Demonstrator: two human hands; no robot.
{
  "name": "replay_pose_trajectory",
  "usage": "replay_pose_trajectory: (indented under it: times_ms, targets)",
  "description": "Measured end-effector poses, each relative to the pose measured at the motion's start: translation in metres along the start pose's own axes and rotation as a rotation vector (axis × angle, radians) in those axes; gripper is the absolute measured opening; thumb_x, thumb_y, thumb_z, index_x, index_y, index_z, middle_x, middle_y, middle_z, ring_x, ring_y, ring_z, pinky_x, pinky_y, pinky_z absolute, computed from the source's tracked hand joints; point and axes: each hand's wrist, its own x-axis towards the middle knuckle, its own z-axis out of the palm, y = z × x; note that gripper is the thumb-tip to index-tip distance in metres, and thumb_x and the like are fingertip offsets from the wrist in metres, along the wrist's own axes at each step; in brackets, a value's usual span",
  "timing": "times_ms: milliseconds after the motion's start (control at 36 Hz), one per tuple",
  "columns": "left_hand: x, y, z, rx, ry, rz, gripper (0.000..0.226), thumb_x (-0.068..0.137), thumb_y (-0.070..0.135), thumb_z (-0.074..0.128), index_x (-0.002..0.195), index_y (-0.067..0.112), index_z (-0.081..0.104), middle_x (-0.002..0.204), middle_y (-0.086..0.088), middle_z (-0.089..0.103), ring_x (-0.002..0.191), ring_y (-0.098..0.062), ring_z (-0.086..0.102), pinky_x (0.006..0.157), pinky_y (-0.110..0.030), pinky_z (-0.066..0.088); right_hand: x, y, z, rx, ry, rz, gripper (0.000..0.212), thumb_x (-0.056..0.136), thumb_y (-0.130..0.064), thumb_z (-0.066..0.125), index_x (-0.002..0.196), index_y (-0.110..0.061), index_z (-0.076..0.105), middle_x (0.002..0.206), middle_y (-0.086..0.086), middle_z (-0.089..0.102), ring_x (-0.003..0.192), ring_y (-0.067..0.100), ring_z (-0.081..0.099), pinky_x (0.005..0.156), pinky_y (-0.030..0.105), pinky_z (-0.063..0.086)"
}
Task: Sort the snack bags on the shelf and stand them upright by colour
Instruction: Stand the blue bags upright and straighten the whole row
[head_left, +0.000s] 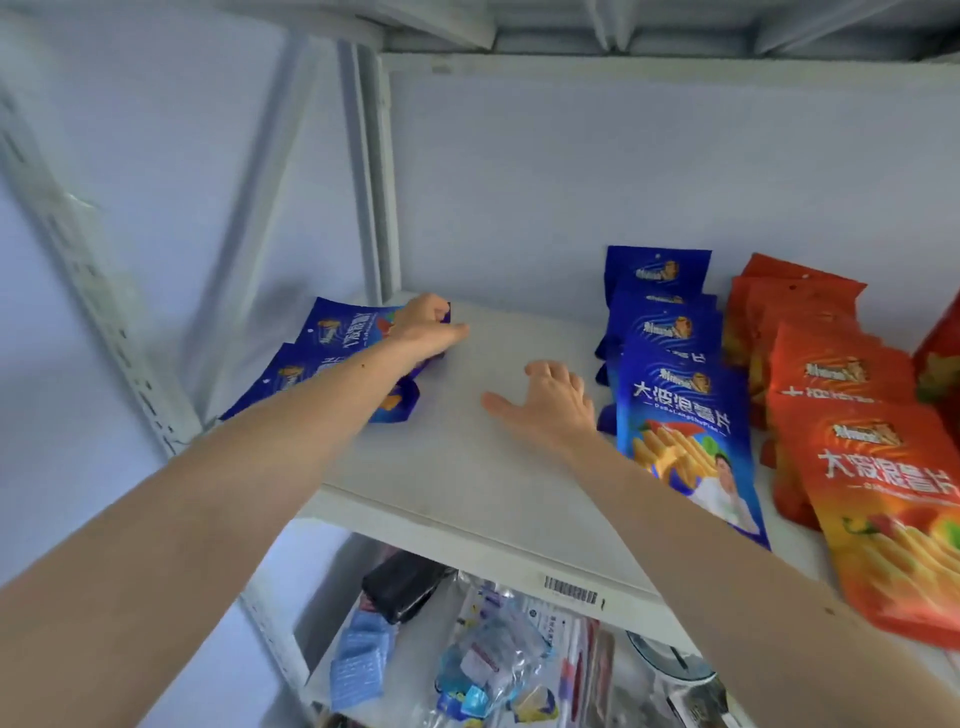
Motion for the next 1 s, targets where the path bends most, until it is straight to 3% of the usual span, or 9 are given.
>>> replay_pose_trajectory:
  times_ms: [139,306,417,472,556,639,833,944,1000]
  targets:
    - [0.018,-0.047,-0.053,0.155,0.008,-0.058,0.03,0.086,0.032,0.067,0.109,0.015,0.06,0.11,-0.003,0.06,0.108,-0.022,0.055,0.091,-0.034,0.045,0.013,-0.049,0.033,0.039,-0.11,-0.032,0.077,0.086,-0.06,0.057,0.145,-0.016,0.036,0.148,0.007,0.039,0.138,0.029,0.033,0.109,0.043,0.03]
    - [0.036,-0.096,-0.074,0.359,-0.193,-0.01,0.049,0.098,0.046,0.048,0.137,0.018,0.048,0.136,-0.006,0.055,0.122,-0.028,0.054,0.099,-0.038,0.045,0.039,-0.088,0.063,0.175,-0.145,0.025,0.079,0.079,-0.068,0.058,0.136,-0.015,0.042,0.136,0.01,0.049,0.127,0.031,0.046,0.104,0.045,0.04]
    - [0.045,-0.118,-0.061,0.487,-0.369,-0.001,0.064,0.097,0.062,0.024,0.152,0.029,0.025,0.16,-0.003,0.025,0.145,-0.026,0.026,0.116,-0.054,0.021,0.059,-0.096,0.072,0.231,-0.081,0.105,0.07,0.087,-0.065,0.047,0.132,-0.012,0.044,0.135,0.013,0.05,0.124,0.034,0.048,0.103,0.047,0.041]
    - [0.044,-0.118,-0.053,0.546,-0.382,-0.018,0.065,0.097,0.065,0.02,0.154,0.034,0.016,0.164,0.002,0.009,0.15,-0.026,0.012,0.116,-0.058,0.007,0.068,-0.092,0.073,0.232,-0.041,0.128,0.067,0.09,-0.062,0.044,0.134,-0.011,0.045,0.136,0.014,0.048,0.126,0.034,0.046,0.104,0.047,0.04]
    - [0.044,-0.114,-0.043,0.556,-0.426,0.066,0.062,0.097,0.064,0.021,0.154,0.037,0.015,0.164,0.005,0.005,0.15,-0.024,0.009,0.117,-0.06,0.002,0.078,-0.079,0.071,0.187,0.022,0.149,0.063,0.094,-0.057,0.042,0.137,-0.011,0.044,0.138,0.014,0.047,0.128,0.033,0.043,0.104,0.046,0.039]
    - [0.045,-0.109,-0.038,0.532,-0.538,0.222,0.057,0.099,0.061,0.025,0.152,0.041,0.019,0.163,0.009,0.01,0.15,-0.019,0.011,0.119,-0.057,0.006,0.085,-0.062,0.065,0.118,0.115,0.164,0.06,0.094,-0.054,0.042,0.134,-0.009,0.046,0.136,0.016,0.048,0.127,0.035,0.042,0.103,0.045,0.037]
    - [0.04,-0.084,-0.032,0.421,-0.778,0.565,0.049,0.1,0.038,0.049,0.148,0.036,0.037,0.156,0.011,0.032,0.141,-0.008,0.03,0.115,-0.028,0.029,0.093,-0.022,0.048,0.009,0.347,0.196,0.063,0.091,-0.057,0.048,0.139,-0.016,0.043,0.144,0.007,0.042,0.132,0.029,0.036,0.108,0.044,0.029]
    - [0.037,-0.078,-0.038,0.332,-0.634,0.5,0.043,0.099,0.042,0.049,0.139,0.026,0.053,0.147,0.006,0.048,0.135,-0.011,0.042,0.112,-0.031,0.034,0.097,-0.015,0.035,-0.175,0.165,0.244,0.089,0.082,-0.076,0.044,0.143,-0.012,0.039,0.149,0.01,0.04,0.139,0.033,0.031,0.113,0.046,0.021]
    - [0.034,-0.076,-0.047,0.329,-0.512,0.415,0.038,0.097,0.046,0.05,0.123,0.021,0.064,0.131,0.0,0.059,0.12,-0.016,0.053,0.103,-0.035,0.043,0.1,-0.014,0.029,-0.231,0.06,0.271,0.097,0.077,-0.084,0.042,0.141,-0.011,0.041,0.146,0.013,0.045,0.137,0.035,0.036,0.111,0.046,0.023]
